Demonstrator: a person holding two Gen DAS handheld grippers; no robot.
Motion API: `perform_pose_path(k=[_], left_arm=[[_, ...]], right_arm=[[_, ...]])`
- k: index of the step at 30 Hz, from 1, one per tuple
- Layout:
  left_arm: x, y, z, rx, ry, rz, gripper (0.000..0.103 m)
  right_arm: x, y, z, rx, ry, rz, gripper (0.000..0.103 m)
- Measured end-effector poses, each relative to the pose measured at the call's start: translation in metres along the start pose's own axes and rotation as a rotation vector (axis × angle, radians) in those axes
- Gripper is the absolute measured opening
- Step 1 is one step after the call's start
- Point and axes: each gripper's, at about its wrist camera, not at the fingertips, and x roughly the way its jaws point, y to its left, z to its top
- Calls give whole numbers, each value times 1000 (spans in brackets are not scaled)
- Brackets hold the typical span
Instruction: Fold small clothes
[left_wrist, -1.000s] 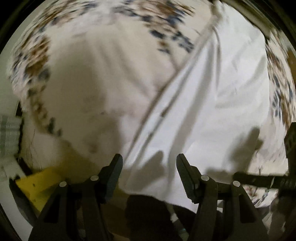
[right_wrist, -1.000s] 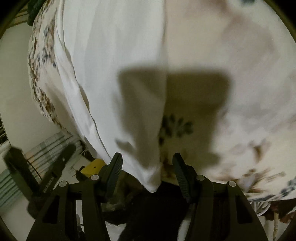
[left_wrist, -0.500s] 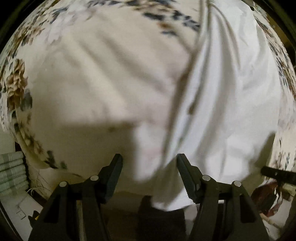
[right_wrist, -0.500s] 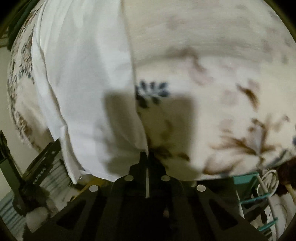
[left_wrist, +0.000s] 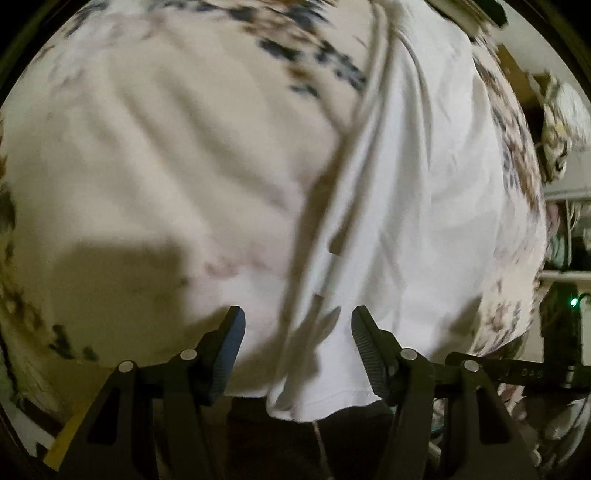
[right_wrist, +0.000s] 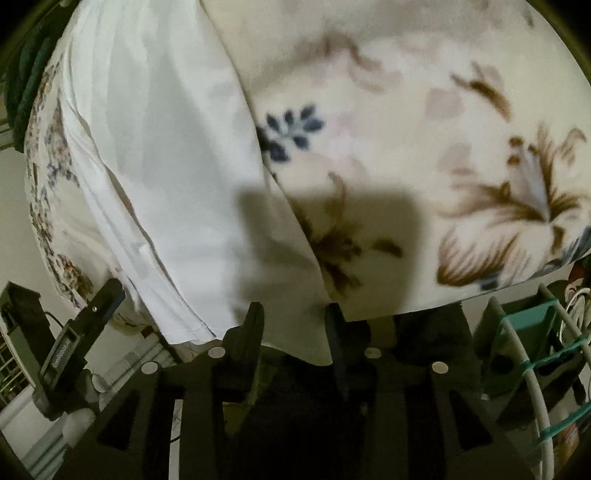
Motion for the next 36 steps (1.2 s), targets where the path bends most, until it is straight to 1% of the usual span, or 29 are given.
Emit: perform_pose_path(k=[1,2,3,4,6,7,8,10,11,13,16,17,19,20,21,22,24,27,29,31,33,34,36], left_arm=[[-1,-11,4,21,-8,16,27],[8,-23,5,39,8,41,4],[8,-25,3,42,8,44,4],[3,-26,0,44,-16,58,3],[-6,-27,-4,46,-35,67,1],[-10,-26,-9,41,-45,78,0],[-12,-25,-12,35,-44,73,0],[-12,-18,-18,20,-19,83,0],[-11,-11,-20,11,-8,74,0],[-13,3,-20,-12,21,28,2],[-23,16,-18,-46,29,-19,3],[-27,16,-17,-52,30,-31,6],[-32,11,-16,-60,20,-60,18],[-30,-1,-15,-65,15,-84,34],[-31,-4,-16,-62,10,-100,49],[-30,-7,-16,-56,6,-106,51],[-20,-27,-14,-39,15,-133,51],[-5,-48,-13,-16,28,-123,50],[-1,-49,-12,-8,27,-99,49],[4,-52,-13,-12,24,-67,42],[2,-51,-14,-39,23,-53,40],[-6,-46,-16,-51,8,-59,40],[-17,-48,-18,-64,-24,-104,40]], right_arm=[[3,4,-1,0,-1,-5,36],[5,5,-1,-1,-12,-18,36],[11,18,-5,0,-31,-40,22],[10,22,-6,1,-42,-52,7],[9,25,-13,-1,-61,-57,4],[6,26,-16,0,-70,-68,3],[0,27,-19,0,-82,-87,3],[-10,24,-23,-1,-106,-129,3],[-12,21,-23,-1,-105,-132,3],[-14,15,-19,2,-98,-135,2],[-13,18,-6,-44,-57,-139,3],[-14,16,-5,-35,-52,-126,6],[-17,13,-3,-13,-48,-96,20],[-19,12,-3,-1,-51,-72,24],[-21,10,-4,10,-54,-55,29],[-22,9,-4,18,-54,-47,31],[-20,10,-4,23,-52,-39,31],[-14,12,-6,15,-45,-46,32],[-11,12,-7,19,-44,-44,36],[-9,12,-9,22,-48,-48,36],[-8,13,-11,23,-55,-50,36],[-8,13,-12,24,-57,-50,36],[-8,11,-15,21,-59,-47,36]])
